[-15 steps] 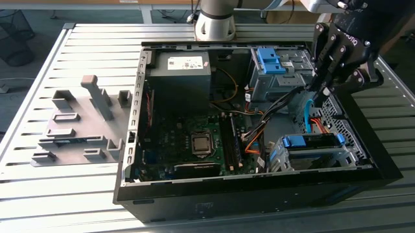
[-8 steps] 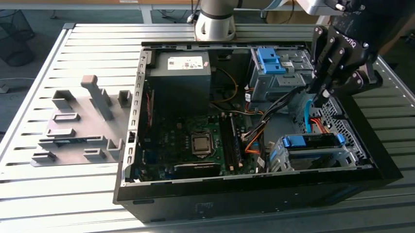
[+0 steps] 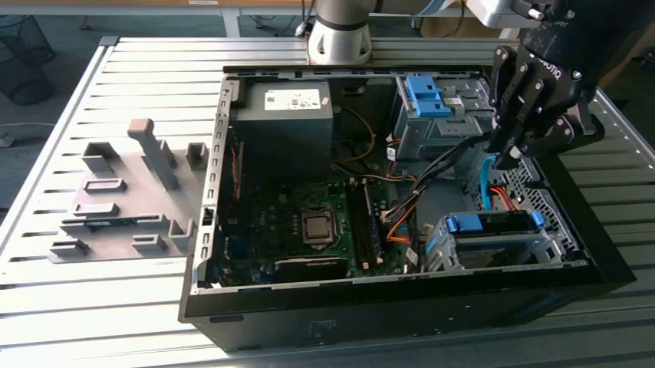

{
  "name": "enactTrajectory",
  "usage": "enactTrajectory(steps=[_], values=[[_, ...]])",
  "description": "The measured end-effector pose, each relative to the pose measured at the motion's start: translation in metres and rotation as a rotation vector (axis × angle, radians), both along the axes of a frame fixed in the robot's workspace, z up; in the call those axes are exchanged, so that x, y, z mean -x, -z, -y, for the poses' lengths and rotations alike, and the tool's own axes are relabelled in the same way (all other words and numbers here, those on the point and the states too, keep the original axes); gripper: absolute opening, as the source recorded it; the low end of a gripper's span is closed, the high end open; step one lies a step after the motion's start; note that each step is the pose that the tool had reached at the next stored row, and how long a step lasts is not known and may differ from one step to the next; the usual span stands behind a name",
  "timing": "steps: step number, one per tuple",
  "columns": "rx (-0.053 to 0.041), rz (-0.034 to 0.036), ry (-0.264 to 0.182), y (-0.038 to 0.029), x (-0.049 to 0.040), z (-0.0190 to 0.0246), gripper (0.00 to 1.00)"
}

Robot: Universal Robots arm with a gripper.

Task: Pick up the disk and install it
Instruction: 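Insert the second disk wire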

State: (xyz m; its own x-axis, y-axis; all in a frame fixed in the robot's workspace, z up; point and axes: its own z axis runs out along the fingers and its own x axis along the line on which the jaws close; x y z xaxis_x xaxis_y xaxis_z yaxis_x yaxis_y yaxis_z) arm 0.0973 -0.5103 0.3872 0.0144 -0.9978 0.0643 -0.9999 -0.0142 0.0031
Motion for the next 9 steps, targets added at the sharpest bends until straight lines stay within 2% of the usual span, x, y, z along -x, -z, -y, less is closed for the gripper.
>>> enactTrajectory(steps=[3,9], values=[[-0.003,0.0,0.0,0.0002,-0.0001,-0.0006,0.31],[-0.0032,0.0,0.0,0.0039,-0.0007,-0.001,0.31]])
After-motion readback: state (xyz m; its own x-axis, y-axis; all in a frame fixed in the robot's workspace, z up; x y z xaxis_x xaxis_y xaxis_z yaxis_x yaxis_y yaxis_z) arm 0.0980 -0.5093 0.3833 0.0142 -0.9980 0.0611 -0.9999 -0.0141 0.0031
